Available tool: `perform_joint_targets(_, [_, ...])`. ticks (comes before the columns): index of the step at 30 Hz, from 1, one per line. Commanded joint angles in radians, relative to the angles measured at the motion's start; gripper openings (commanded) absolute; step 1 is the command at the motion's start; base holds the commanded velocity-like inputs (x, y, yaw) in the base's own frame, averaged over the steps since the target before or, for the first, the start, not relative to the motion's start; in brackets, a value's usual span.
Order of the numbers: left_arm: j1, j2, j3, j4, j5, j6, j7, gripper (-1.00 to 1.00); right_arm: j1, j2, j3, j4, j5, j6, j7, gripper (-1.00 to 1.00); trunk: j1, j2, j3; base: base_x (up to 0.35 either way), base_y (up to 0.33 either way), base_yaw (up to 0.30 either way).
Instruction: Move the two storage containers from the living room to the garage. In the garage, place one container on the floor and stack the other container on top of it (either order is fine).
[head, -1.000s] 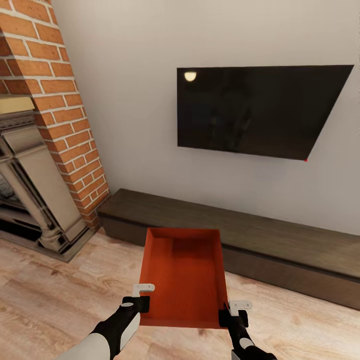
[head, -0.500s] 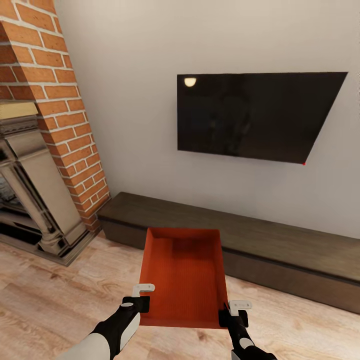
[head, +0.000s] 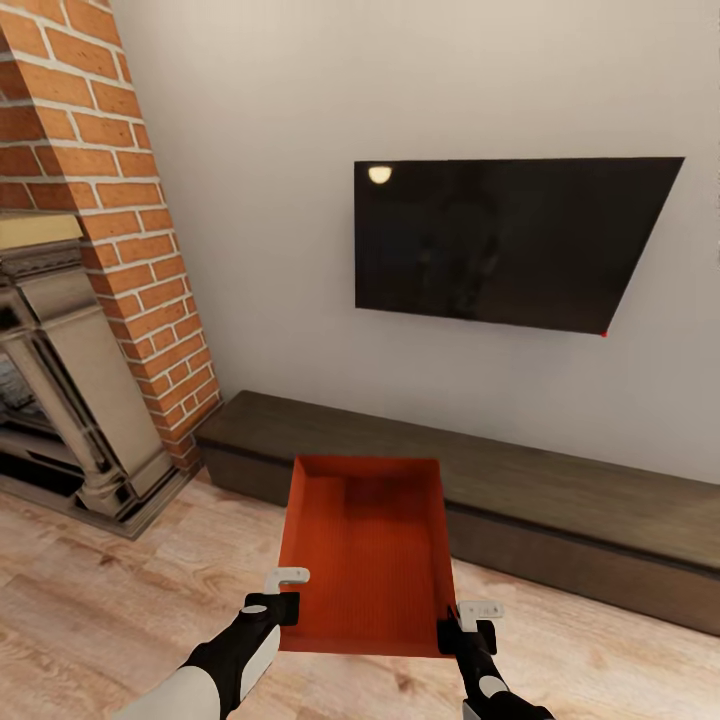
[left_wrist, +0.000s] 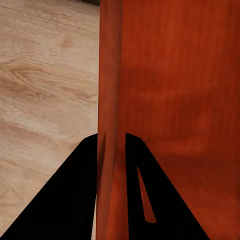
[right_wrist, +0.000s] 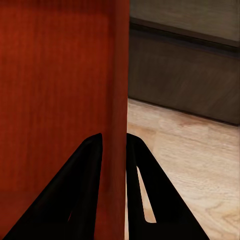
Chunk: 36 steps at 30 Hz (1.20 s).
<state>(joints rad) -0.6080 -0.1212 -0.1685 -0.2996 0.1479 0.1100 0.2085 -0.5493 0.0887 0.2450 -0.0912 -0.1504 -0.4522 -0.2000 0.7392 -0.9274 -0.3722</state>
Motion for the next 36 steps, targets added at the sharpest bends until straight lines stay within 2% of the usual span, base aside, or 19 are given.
perform_joint_targets(1, [0.001, 0.0, -0.007, 0.002, 0.021, 0.007, 0.011, -1.0, -0.001, 0.0, 0.009, -0.004, -0.011, -0.035, 0.002, -1.0, 0.0, -0.001, 0.001, 0.0, 0.0, 0.0])
perform_joint_targets(15, [0.001, 0.0, -0.008, 0.002, 0.021, 0.007, 0.011, -1.0, -0.001, 0.0, 0.009, -0.004, -0.012, -0.036, 0.002, -1.0, 0.0, -0.001, 0.021, 0.0, 0.0, 0.0])
perform_joint_targets(36, [0.001, 0.0, -0.008, 0.002, 0.021, 0.007, 0.011, -1.0, -0.001, 0.002, 0.01, -0.004, -0.012, -0.032, 0.002, -1.0, 0.0, -0.001, 0.023, 0.0, 0.0, 0.0])
